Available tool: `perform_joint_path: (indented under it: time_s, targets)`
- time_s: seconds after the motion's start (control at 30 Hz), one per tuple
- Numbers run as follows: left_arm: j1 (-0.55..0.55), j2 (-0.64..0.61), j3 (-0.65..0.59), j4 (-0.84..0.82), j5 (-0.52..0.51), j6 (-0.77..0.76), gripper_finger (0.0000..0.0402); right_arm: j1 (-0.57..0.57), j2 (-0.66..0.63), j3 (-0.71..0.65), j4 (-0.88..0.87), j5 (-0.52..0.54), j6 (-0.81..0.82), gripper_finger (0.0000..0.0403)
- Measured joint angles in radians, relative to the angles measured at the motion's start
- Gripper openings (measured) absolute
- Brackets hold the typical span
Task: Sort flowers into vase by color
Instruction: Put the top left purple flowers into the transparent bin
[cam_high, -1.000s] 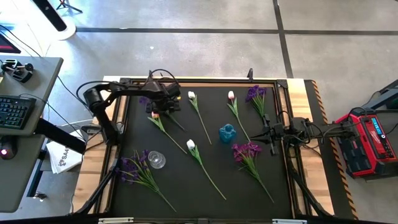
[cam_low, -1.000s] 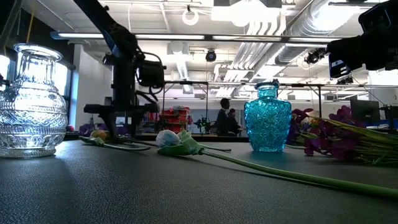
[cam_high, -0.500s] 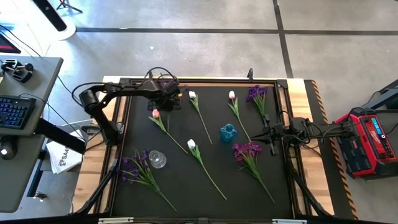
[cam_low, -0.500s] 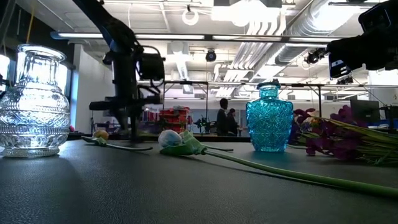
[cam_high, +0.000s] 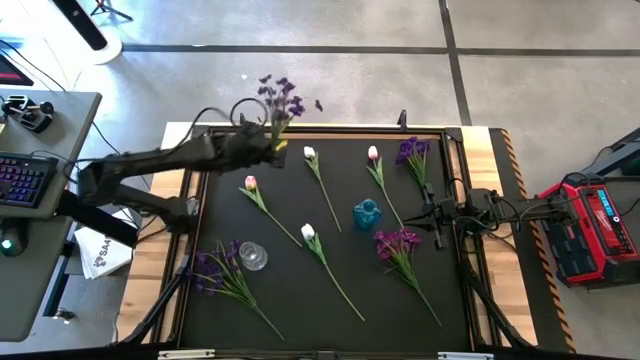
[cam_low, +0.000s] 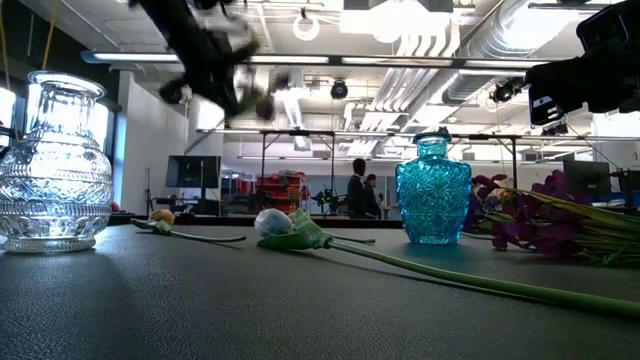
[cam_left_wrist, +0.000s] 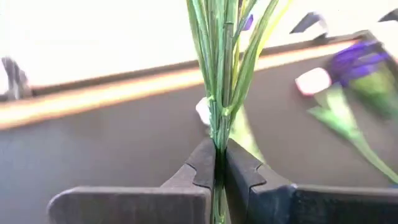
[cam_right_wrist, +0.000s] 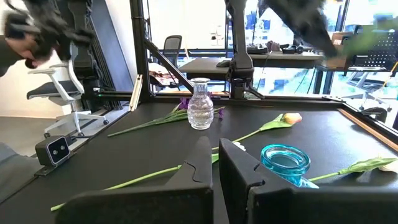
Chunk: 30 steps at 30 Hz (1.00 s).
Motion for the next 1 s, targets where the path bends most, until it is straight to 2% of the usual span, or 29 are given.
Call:
perform_joint_path:
  time_s: [0.2,0.43,0.53,0.67,0.8,1.0]
  targets:
    - [-0.340,-0.143,0.000,0.057,-0.296,0.128,0.0002,0.000,0.000,0.000,0.000,0.000,0.000,0.0000]
    - [-0.740,-0.146,0.001,0.110,-0.554,0.279,0.0001,0.000,0.000,0.000,0.000,0.000,0.000,0.0000]
    - [-0.884,-0.109,0.001,0.106,-0.703,0.261,0.0001,0.000,0.000,0.000,0.000,0.000,0.000,0.0000]
    - [-1.060,-0.054,0.001,0.087,-0.946,0.164,0.0001,0.000,0.000,0.000,0.000,0.000,0.000,0.0000]
    - [-1.198,-0.004,0.001,0.090,-1.048,0.022,0.0001,0.000,0.000,0.000,0.000,0.000,0.000,0.0000]
    - [-1.324,0.058,0.001,0.089,-1.069,-0.076,0.0001,0.000,0.000,0.000,0.000,0.000,0.000,0.0000]
